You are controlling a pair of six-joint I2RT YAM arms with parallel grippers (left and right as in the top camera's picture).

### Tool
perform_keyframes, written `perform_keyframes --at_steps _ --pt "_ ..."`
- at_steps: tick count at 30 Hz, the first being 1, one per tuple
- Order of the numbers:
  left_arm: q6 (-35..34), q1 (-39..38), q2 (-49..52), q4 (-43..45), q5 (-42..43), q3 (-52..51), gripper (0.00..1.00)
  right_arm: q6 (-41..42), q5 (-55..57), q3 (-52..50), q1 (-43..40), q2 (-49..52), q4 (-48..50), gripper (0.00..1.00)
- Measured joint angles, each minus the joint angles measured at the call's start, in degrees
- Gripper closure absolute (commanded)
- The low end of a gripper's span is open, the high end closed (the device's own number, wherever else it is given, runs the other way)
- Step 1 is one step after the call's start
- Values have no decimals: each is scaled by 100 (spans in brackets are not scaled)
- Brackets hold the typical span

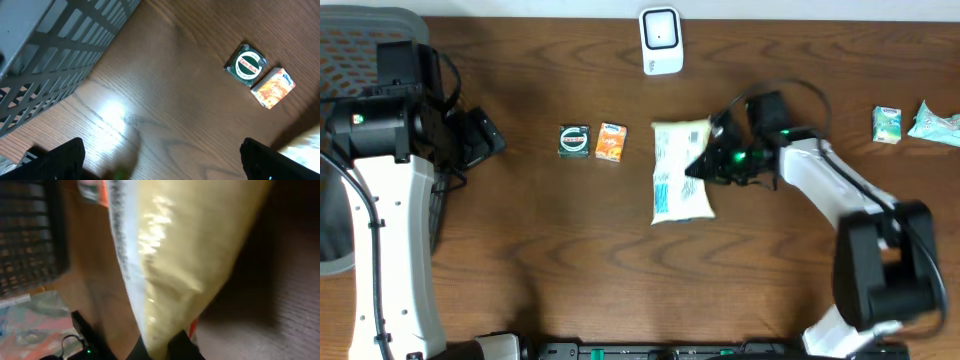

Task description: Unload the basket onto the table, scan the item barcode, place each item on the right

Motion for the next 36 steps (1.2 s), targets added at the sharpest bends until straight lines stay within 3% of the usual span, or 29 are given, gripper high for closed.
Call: perform_keyframes --at_steps 6,12,23,31,32,33,34,35,36 --pt "0 0 0 -4 0 0 2 -232 98 151 -4 -890 -343 99" --pt "-2 0 0 -2 0 0 2 -640 243 151 -4 -852 -658 99" --pt "-2 0 0 -2 0 0 2 -1117 -1705 144 -7 -852 831 99" --pt "-2 0 0 -2 2 0 2 -1016 -2127 149 -35 -852 743 99" --pt "-2 0 -2 -4 2 0 2 -1005 -1991 149 -35 -852 616 97" --pt "0 0 0 -4 2 0 2 -992 -1718 151 -33 -852 389 86" --pt "0 0 0 -2 2 0 2 -975 -1453 151 -33 -852 188 73" --pt "-2 0 0 -4 4 0 2 -997 -1165 149 -33 -852 -9 51" --pt "-2 0 0 -2 4 -2 2 -1064 -905 151 -33 -852 -144 40"
